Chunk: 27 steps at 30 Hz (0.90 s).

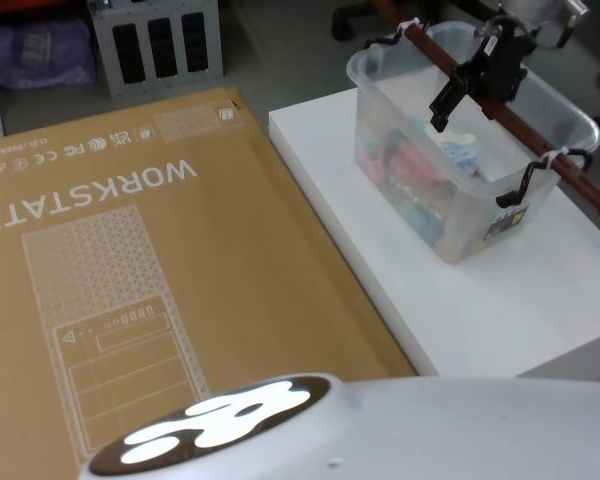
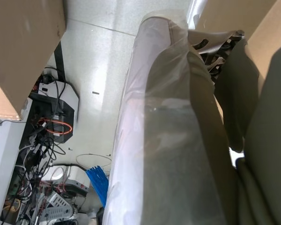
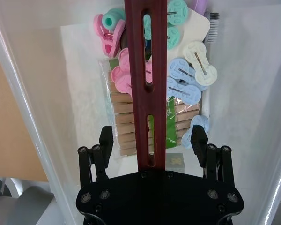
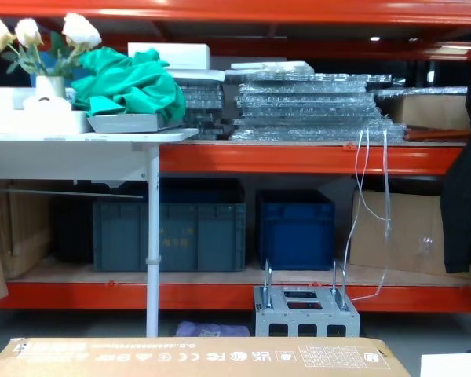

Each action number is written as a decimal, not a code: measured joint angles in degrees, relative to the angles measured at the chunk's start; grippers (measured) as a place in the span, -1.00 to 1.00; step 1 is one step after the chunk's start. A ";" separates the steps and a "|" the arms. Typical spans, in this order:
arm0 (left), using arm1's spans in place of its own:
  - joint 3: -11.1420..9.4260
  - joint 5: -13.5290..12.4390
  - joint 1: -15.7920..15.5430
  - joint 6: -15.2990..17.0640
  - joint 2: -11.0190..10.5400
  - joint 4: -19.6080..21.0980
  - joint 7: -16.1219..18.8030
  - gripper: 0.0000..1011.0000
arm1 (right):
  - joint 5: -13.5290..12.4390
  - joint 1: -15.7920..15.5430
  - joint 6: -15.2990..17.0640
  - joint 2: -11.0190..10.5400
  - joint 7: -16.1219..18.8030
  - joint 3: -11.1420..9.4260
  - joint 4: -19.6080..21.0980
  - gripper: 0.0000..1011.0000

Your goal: Use one hand to grasp the basket and place it at the designated location.

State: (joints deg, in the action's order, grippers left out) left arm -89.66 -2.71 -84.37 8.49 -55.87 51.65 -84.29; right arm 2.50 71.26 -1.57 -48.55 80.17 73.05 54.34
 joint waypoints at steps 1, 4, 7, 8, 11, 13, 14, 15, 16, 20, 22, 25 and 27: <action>0.00 -0.01 0.00 0.00 0.00 0.00 0.00 -1.00 | 0.21 -0.06 0.13 -0.08 -0.02 -0.09 0.33 0.98; 0.00 0.00 0.00 0.00 -0.01 0.00 0.00 -1.00 | 0.88 -0.08 0.73 -0.53 -0.02 -0.46 1.90 0.98; 0.00 0.00 0.00 0.00 0.00 0.00 0.00 -1.00 | 1.80 0.25 1.93 -1.65 -0.14 -0.80 5.07 0.98; 0.00 0.00 0.00 0.00 0.00 0.02 0.00 -1.00 | 1.96 0.34 2.13 -1.86 -0.18 -0.89 5.66 0.98; 0.00 0.00 0.00 0.00 0.00 0.02 0.00 -1.00 | 2.43 0.57 2.71 -2.46 -0.27 -1.30 7.26 0.98; 0.00 0.00 0.00 0.00 0.00 0.00 0.00 -1.00 | 2.97 0.81 3.35 -3.16 -0.33 -1.72 9.14 0.98; 0.00 0.00 0.00 0.00 0.00 0.00 0.00 -1.00 | 3.20 0.94 3.73 -3.56 -0.38 -1.90 10.15 0.98; 0.00 0.00 0.00 0.00 0.00 0.00 0.00 -1.00 | 3.61 1.15 4.37 -4.36 -0.46 -2.28 11.88 0.98; 0.00 0.00 0.00 0.00 0.00 -0.01 0.00 -1.00 | 3.79 1.22 4.67 -4.65 -0.49 -2.43 12.72 0.98; 0.00 0.00 0.00 0.00 0.00 0.00 0.00 -1.00 | 4.40 1.36 5.92 -6.14 -0.80 -3.25 15.97 0.98; 0.00 0.00 0.00 0.00 -0.01 0.01 0.00 -1.00 | 4.73 1.37 6.63 -7.10 -1.00 -3.78 17.91 0.98; 0.00 0.00 0.00 0.00 0.00 0.00 0.00 -1.00 | 5.03 1.30 7.41 -8.24 -1.20 -4.44 19.96 0.98; 0.00 0.00 0.00 0.00 0.00 0.00 0.00 -1.00 | 5.15 1.26 7.68 -8.73 -1.25 -4.74 20.82 0.98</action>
State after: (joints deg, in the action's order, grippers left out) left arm -89.66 -2.71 -84.37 8.49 -55.87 51.65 -84.29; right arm 7.65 72.52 6.12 -57.28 78.92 68.31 75.16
